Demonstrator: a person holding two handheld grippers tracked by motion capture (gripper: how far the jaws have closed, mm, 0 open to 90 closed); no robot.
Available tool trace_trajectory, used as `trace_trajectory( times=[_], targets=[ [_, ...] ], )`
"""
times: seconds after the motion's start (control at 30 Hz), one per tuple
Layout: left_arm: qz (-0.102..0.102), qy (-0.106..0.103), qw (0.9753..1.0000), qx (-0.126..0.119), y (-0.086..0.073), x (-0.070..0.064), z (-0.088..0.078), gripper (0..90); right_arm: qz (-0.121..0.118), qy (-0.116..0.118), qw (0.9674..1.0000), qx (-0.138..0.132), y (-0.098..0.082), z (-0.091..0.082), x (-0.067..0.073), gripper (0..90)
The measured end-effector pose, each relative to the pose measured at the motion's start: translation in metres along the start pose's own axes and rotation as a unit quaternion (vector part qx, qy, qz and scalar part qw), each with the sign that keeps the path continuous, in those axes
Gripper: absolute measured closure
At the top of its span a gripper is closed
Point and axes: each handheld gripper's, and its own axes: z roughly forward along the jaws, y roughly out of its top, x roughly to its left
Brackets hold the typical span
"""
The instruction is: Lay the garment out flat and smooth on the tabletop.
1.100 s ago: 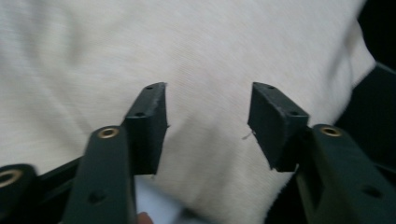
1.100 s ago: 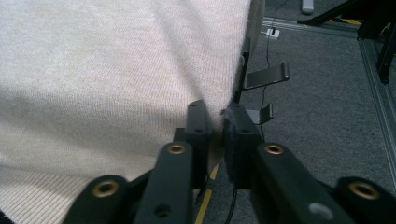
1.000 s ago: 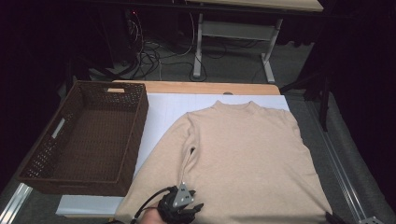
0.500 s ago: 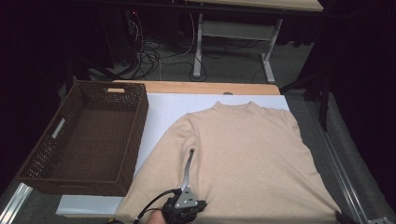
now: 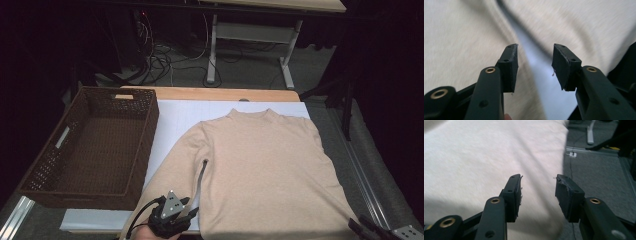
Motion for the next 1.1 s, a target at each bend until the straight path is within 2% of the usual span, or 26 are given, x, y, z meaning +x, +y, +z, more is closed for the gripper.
trace_trajectory(
  times=[0.07,0.1,0.13,0.17,0.2,0.33,0.43,0.5,0.6,0.8,0.97,1.07,1.1],
  targets=[
    [0.006,0.004,1.0000,0.005,-0.002,0.000,0.003,56.8,-0.002,0.004,1.0000,-0.003,0.003,0.003,0.002,55.8],
    [0.013,0.019,0.9997,0.000,-0.003,-0.001,0.003,56.8,-0.003,0.007,1.0000,-0.005,0.005,0.006,0.003,55.3],
    [0.016,0.029,0.9994,0.004,-0.002,-0.001,0.003,65.2,-0.007,0.010,0.9999,-0.007,0.007,0.009,0.004,54.2],
    [0.017,0.030,0.9994,0.004,-0.002,0.000,0.002,74.7,-0.010,0.013,0.9998,-0.008,0.009,0.012,0.006,53.3],
    [0.014,0.025,0.9996,0.003,-0.003,0.001,0.001,79.1,-0.010,0.017,0.9998,-0.009,0.011,0.015,0.007,52.6],
    [0.019,0.028,0.9994,0.006,-0.010,-0.002,-0.007,81.4,-0.015,0.028,0.9994,-0.011,0.016,0.023,0.012,52.3],
    [0.013,0.030,0.9994,0.006,-0.013,-0.002,-0.010,80.7,-0.020,0.036,0.9990,-0.015,0.020,0.029,0.015,51.4],
    [0.000,0.027,0.9996,0.005,-0.013,-0.001,-0.012,76.0,-0.022,0.045,0.9986,-0.018,0.023,0.032,0.018,48.3],
    [-0.010,0.020,0.9997,-0.001,-0.014,0.002,-0.014,63.6,-0.027,0.058,0.9977,-0.023,0.026,0.039,0.024,38.7],
    [-0.054,0.004,0.9980,-0.031,-0.013,0.016,-0.016,44.3,-0.042,0.078,0.9957,-0.029,0.033,0.054,0.040,24.2],
    [-0.076,-0.006,0.9958,-0.051,-0.008,0.026,-0.017,30.2,-0.057,0.084,0.9944,-0.028,0.042,0.067,0.053,14.9],
    [-0.085,-0.019,0.9949,-0.052,-0.002,0.031,-0.016,23.3,-0.061,0.093,0.9934,-0.029,0.050,0.076,0.057,8.4],
    [-0.083,-0.017,0.9951,-0.051,0.000,0.032,-0.014,19.7,-0.058,0.099,0.9930,-0.028,0.053,0.080,0.057,5.7]
  ],
)
